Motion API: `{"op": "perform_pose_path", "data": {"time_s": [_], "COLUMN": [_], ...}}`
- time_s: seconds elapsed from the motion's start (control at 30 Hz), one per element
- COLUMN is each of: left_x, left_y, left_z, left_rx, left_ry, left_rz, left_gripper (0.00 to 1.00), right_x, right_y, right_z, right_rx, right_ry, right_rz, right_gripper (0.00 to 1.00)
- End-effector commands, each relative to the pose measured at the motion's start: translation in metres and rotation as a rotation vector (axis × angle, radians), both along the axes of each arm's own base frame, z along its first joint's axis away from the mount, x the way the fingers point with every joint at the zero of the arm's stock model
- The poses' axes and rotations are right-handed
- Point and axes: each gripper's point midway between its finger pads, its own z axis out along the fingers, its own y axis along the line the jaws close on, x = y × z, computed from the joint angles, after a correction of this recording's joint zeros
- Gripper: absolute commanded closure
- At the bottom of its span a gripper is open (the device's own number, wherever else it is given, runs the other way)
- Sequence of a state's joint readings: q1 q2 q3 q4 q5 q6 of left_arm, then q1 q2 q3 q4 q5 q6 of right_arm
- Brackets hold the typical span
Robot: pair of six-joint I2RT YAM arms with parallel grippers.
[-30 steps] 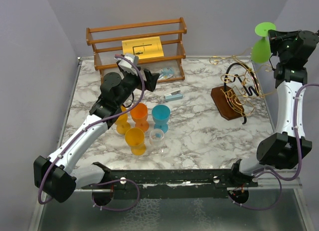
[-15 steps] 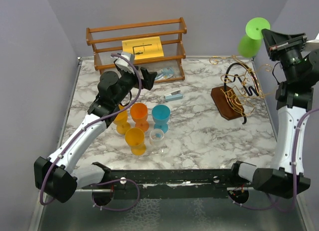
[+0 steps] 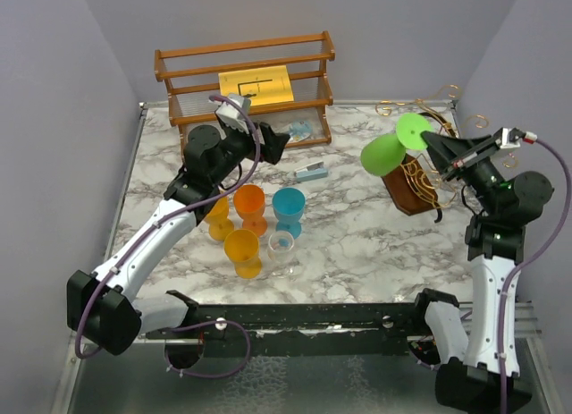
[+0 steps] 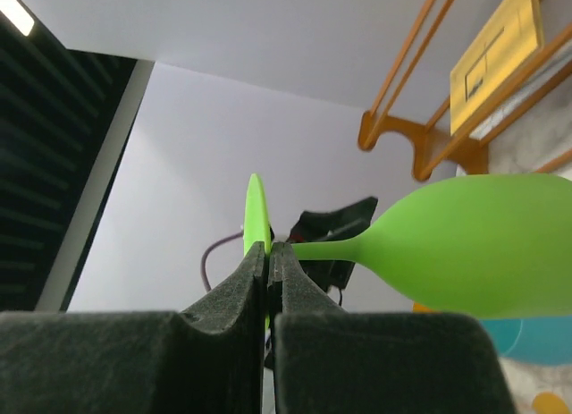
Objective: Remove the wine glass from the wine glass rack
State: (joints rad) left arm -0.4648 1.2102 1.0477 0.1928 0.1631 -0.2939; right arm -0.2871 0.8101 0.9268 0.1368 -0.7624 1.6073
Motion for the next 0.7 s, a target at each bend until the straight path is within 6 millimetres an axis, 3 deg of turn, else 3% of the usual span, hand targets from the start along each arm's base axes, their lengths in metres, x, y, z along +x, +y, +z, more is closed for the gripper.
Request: {"op": "perform_pose_path", "data": {"time_s": [0.0,0.13,0.27,0.43,0.67], "left_x": [-0.016,-0.036,-0.07,-0.126,-0.158], "left_y": [-0.028,-0.052,-0.059,-0.064,-0.074], "left_z": [0.006,0.003,0.003,0.026,0.056], "left_rx": [0.013,-0.027,-0.208,-0.526,-0.729], "left_ry": [-0.034,0.021,0.16,0.266,0.342], "left_rz": [-0.089,-0.193,-0.292,-0.512,-0.74], "left_gripper": [0.04,0.05,0.05,0.01,0.01], "right_x": [-0.037,-0.049,-0.058,-0.059,-0.074], "right_y": [0.02,0.034,0.039,0.043,0.053], "right_z": [-0.014,-0.027,-0.016,-0.002,0.023], "right_rx": [0.083,0.132,0.183,0.201,0.265], "right_ry": [0.019,0.057,0.043,0.064,0.058], "right_rz": [0.123,0.243,0.29,0.337,0.447], "right_gripper": [0.99,0.99,0.99,0.99,0.99]}}
